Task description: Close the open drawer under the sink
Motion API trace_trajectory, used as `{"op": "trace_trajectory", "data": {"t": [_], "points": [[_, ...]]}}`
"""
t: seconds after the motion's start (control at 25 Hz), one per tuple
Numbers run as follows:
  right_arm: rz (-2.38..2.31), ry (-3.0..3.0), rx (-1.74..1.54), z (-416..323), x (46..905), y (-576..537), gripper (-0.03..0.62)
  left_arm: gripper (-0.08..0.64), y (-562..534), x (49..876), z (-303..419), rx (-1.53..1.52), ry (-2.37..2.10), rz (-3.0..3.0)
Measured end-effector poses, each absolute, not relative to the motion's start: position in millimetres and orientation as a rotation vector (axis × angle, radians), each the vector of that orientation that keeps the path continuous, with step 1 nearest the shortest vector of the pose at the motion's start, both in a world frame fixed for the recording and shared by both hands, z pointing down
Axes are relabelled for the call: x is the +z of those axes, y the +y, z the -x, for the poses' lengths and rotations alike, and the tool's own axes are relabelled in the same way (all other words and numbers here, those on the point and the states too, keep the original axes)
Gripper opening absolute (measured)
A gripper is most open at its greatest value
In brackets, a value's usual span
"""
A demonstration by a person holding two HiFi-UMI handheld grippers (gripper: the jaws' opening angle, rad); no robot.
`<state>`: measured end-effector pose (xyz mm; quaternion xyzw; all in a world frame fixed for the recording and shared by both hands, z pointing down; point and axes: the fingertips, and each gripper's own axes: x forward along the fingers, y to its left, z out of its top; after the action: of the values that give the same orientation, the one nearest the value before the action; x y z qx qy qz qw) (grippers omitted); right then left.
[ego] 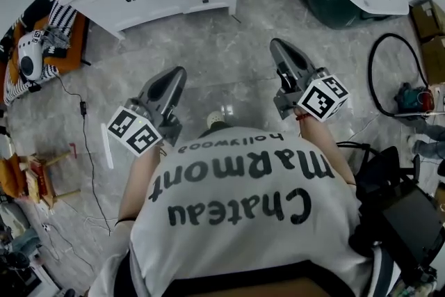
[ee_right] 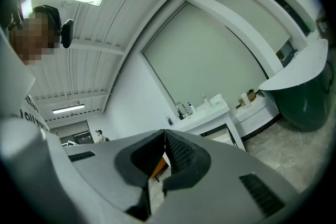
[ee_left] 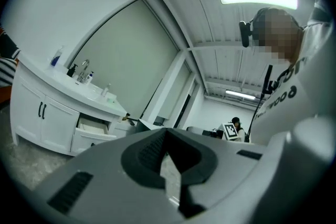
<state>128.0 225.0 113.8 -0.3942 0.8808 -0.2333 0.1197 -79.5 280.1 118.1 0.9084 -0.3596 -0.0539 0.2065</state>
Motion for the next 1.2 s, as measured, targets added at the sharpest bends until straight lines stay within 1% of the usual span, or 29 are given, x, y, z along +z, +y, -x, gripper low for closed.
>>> {"op": "trace_trajectory", "data": {"t": [0.12,0.44,0.84,1.2], "points": [[1.161,2.559,-0.694,-112.4,113.4,202.8,0.012,0.008,255.0,122.2,94.5,-0.116,-0.987,-2.529],[1.196,2.576,-0.752,-75.2,125.5,165.1,0.012,0.008,212.7,130.7,126.6,-0.139,-0.957,-2.501],[1.202,2.588,-0.773,-54.6,129.8,141.1,0.012,0.008,194.2,133.5,156.7,-0.22,-1.011,-2.428],[1.236,2.562,-0.928,-46.0,153.5,129.9,0.012,0.008,185.9,149.6,166.7,-0.086,-1.085,-2.42]]}}
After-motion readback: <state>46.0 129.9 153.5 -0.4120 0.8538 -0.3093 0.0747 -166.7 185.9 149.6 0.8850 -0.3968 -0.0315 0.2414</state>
